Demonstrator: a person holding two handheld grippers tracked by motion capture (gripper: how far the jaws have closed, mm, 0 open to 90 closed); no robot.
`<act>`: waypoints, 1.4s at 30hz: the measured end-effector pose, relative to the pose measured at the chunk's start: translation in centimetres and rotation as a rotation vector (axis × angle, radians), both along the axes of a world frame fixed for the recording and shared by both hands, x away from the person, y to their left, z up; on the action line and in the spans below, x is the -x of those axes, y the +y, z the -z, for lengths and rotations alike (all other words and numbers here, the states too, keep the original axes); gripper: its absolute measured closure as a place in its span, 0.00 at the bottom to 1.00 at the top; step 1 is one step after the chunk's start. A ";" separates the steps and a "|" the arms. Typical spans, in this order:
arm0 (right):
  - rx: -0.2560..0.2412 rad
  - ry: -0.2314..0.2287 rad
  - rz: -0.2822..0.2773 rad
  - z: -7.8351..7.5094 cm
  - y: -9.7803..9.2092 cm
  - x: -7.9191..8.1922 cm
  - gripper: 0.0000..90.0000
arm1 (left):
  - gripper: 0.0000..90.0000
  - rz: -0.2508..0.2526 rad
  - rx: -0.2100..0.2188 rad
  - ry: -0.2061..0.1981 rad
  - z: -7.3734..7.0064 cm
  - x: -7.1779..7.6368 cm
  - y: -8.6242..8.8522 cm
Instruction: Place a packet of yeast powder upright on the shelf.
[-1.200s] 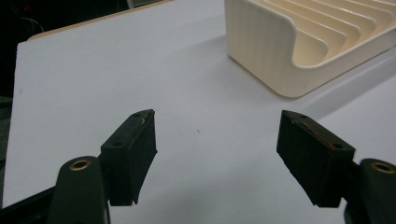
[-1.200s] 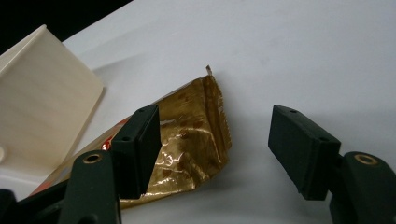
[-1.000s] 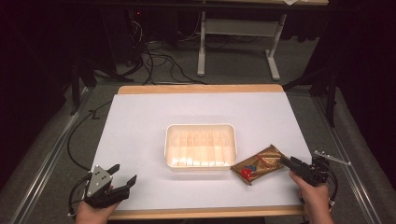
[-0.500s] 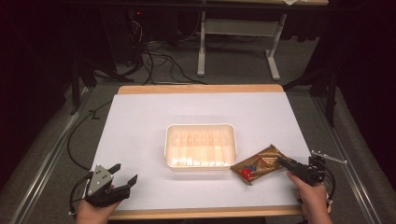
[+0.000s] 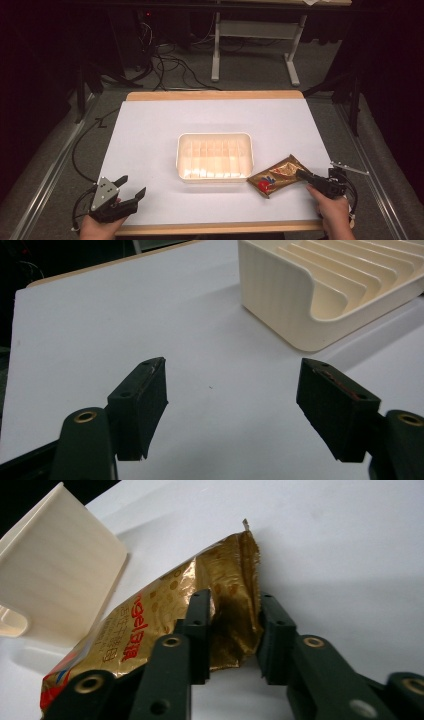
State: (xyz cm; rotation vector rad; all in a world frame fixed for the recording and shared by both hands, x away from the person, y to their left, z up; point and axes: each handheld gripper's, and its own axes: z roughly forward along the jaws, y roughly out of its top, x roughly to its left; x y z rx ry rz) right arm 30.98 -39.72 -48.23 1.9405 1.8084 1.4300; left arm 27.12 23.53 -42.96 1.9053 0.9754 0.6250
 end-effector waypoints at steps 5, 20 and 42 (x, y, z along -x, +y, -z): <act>0.017 -0.032 0.008 -0.3 -0.2 0.2 0.97 | 0.32 -0.003 0.001 -0.001 0.0 0.0 0.0; 0.048 -0.219 -0.010 -3.7 0.9 1.6 1.00 | 0.32 -0.008 0.004 -0.001 0.1 -0.1 0.0; 0.007 -0.401 -0.055 -7.4 2.4 3.5 1.00 | 0.32 -0.018 0.019 -0.018 -0.2 0.1 0.1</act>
